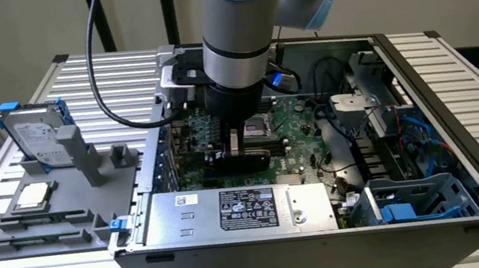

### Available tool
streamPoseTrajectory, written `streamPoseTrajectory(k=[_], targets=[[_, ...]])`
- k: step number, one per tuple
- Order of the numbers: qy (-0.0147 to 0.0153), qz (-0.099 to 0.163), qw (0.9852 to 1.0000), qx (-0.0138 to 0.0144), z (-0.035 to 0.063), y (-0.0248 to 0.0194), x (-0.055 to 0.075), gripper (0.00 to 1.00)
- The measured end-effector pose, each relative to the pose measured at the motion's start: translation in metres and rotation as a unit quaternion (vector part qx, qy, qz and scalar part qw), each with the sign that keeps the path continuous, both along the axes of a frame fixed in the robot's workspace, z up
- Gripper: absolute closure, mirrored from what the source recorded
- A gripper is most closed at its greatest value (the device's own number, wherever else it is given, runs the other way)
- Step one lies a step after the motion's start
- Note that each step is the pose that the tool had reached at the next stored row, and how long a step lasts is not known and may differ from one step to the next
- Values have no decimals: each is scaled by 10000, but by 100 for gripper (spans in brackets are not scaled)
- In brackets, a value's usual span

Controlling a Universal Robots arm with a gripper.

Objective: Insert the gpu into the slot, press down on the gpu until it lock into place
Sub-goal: 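Insert the gpu into the slot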

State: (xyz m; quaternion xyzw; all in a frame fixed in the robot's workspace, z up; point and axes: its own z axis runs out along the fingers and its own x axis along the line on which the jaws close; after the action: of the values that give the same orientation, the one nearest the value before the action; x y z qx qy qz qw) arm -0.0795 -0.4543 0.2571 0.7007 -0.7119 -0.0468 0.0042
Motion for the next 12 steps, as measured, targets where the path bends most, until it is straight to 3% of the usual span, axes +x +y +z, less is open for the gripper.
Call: streamPoseTrajectory(k=[8,9,12], targets=[[-1,1,10000,1,-6,0,0,73],[0,1,10000,2,16,0,1,66],[4,0,10000,0,155,0,0,66]])
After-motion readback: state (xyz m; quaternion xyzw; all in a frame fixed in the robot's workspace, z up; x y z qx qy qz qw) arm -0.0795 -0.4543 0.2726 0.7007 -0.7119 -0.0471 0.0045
